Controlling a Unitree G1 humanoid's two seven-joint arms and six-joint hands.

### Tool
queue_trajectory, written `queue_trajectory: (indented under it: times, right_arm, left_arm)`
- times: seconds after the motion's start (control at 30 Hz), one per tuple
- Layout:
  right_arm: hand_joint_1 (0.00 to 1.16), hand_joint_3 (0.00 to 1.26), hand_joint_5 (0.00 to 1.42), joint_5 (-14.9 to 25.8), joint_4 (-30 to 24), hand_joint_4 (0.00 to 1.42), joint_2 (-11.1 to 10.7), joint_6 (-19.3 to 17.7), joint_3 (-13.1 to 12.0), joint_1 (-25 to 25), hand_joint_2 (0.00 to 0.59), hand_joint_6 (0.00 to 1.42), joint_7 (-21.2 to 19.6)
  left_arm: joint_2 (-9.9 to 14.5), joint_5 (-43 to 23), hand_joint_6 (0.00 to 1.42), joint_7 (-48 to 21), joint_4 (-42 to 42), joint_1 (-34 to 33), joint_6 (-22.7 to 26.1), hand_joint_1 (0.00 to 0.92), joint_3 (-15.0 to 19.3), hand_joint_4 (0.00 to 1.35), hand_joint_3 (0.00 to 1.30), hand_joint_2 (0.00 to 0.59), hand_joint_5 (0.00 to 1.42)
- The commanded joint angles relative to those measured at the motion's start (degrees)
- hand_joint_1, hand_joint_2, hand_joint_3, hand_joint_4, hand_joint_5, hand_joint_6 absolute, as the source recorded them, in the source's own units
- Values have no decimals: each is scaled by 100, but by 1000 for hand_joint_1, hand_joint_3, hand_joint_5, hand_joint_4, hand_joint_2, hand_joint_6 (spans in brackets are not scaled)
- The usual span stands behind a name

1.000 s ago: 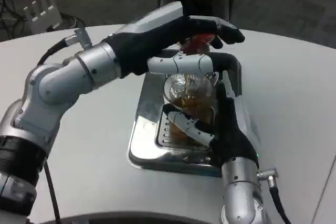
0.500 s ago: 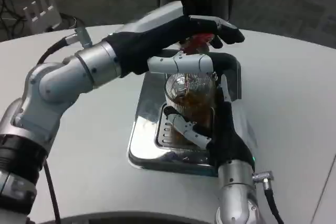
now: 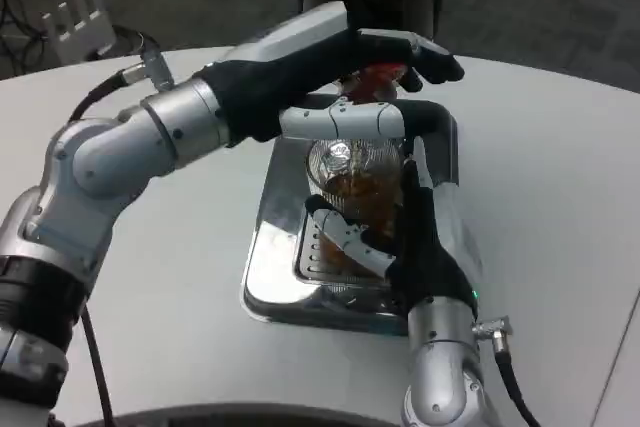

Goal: Grasp the cup under the faucet to collect the drink, then remove the cup.

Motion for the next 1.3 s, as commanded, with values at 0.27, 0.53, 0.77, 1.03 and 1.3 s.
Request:
queue_trajectory:
  times: [0.27,0.53,0.77,1.03,1.3]
  right_arm:
    - [604,3,81,116,89,54,569,-2,53,-260,224,0,-287]
    - [619,133,170,220,185,183,651,-153,107,-247,220,53,-515]
    - [632,217,216,340,371,250,690,-349,150,-286,224,105,-635]
    - [664,331,294,419,493,351,754,-522,144,-248,230,158,-880]
    - [679,439,414,509,581,475,776,-662,142,-239,236,216,-1041]
  left_arm:
    - [243,201,340,-129,66,233,235,0,-69,250,316,117,289]
    - [268,175,339,-164,-40,287,273,0,-58,247,310,119,288]
    - [285,173,339,-187,-102,317,307,0,-71,246,309,116,285]
    - [309,107,339,-171,-137,344,322,0,-14,246,302,116,287]
    - [252,-326,354,112,-180,477,115,0,382,245,260,106,325]
